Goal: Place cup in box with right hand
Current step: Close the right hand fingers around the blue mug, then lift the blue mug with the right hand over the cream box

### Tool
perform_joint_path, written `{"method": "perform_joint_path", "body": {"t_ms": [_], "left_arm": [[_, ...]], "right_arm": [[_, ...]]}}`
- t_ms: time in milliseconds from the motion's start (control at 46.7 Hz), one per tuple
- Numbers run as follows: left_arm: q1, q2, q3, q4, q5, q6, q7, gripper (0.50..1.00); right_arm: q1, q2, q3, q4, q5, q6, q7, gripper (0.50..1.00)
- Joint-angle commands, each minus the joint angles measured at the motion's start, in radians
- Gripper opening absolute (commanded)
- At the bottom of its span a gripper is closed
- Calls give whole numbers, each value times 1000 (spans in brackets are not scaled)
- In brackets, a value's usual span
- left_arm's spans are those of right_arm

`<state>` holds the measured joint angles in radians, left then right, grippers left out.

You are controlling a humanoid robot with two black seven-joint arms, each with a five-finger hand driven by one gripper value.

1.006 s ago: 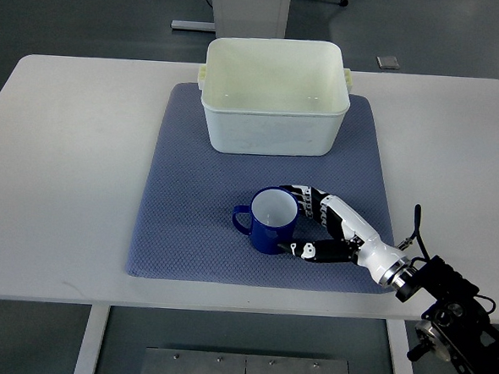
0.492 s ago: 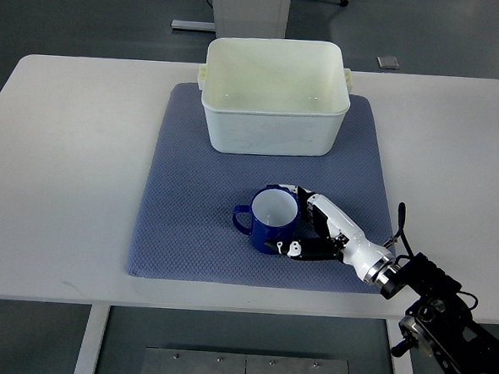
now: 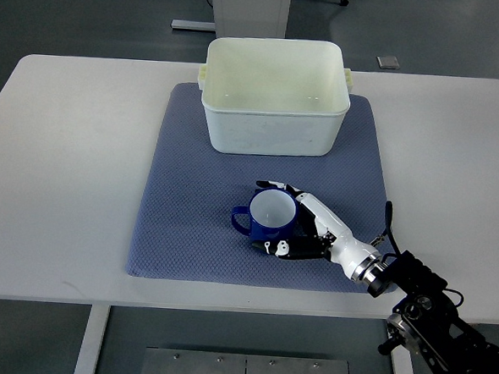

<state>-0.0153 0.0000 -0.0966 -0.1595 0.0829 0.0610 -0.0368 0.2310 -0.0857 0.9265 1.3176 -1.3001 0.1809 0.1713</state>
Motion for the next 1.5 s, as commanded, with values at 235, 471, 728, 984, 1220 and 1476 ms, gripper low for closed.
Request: {"method": "perform_joint_path", "body": {"t_ms": [235, 471, 728, 984, 1220, 1476], "left_arm": [[0, 0, 0, 0, 0, 0, 0, 1000], [0, 0, 0, 0, 1, -1, 0, 1000], [0, 0, 0, 0, 0, 0, 0, 1000], [0, 0, 0, 0, 0, 0, 0, 1000], [0, 0, 0, 0, 0, 0, 0, 1000], [0, 0, 0, 0, 0, 0, 0, 1000]], "right_arm": [[40, 24, -24, -51, -11, -32, -30, 743], [50, 21, -23, -51, -11, -41, -59, 500], [50, 3, 3, -17, -4, -41, -76, 500], [51, -100, 80, 58, 53, -43, -90, 500], [50, -221, 158, 144, 168, -44, -122, 500], [105, -321, 192, 181, 272, -50, -154, 500]]}}
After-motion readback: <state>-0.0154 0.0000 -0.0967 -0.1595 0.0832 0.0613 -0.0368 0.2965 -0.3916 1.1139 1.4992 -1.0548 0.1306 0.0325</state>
